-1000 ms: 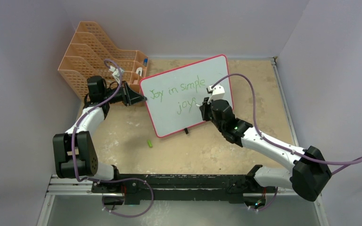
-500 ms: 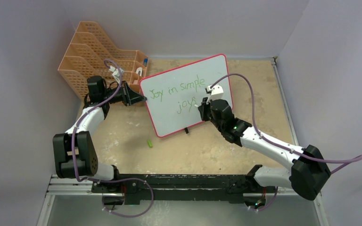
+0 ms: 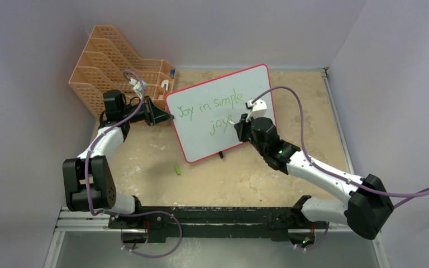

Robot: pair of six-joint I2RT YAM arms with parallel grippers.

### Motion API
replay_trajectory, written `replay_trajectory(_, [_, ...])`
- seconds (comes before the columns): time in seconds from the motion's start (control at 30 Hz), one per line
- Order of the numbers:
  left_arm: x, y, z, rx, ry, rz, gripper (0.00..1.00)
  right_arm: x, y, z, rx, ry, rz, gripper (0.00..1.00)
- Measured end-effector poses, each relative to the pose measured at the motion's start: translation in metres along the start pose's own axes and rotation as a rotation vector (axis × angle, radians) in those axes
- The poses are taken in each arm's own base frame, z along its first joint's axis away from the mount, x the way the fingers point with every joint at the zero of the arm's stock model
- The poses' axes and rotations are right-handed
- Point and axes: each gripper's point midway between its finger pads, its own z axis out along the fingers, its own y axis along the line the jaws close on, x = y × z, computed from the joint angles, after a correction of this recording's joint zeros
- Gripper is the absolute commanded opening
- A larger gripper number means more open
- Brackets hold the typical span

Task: Write a sentence on the whiteboard
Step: Write a sentence on the whiteboard, then close the whiteboard marker at the center of the board.

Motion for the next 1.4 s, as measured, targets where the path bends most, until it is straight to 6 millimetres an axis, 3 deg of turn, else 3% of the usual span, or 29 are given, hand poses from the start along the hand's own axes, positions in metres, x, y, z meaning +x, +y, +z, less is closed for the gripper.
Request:
replay_trajectory(0.13, [0.0,0.0,0.0,-0.001,0.0,-0.001,0.03,-0.014,0.002,-0.009,-0.016,-0.038,0.014,0.0])
replay_trajectory(0.33, [0.0,0.001,-0.001,-0.017,-0.001,-0.012,0.31,-0.039,0.003,-0.028,-0.033,-0.115,0.035,0.0])
replay_trajectory(0.47, [-0.001,0.002,-0.002,-0.046,-0.01,-0.015,0.42,-0.047,-0.001,-0.037,-0.026,-0.136,0.035,0.0])
replay_trajectory(0.73, [-0.013,-0.003,-0.012,-0.171,-0.061,0.0,0.49,-0.062,-0.01,-0.053,0.005,-0.189,0.038,0.0])
replay_trajectory(0.97, [-0.026,-0.01,-0.043,-0.444,-0.166,-0.047,0.52,-0.077,-0.019,-0.07,0.032,-0.243,0.039,0.0])
replay_trajectory(1.1, [-0.013,-0.004,-0.062,-0.601,-0.184,-0.169,0.53,-0.089,-0.024,-0.086,0.039,-0.289,0.051,0.0])
replay_trajectory(1.4, [0.044,-0.004,-0.09,-0.821,-0.117,-0.455,0.52,-0.116,-0.031,-0.121,0.028,-0.39,0.085,0.0])
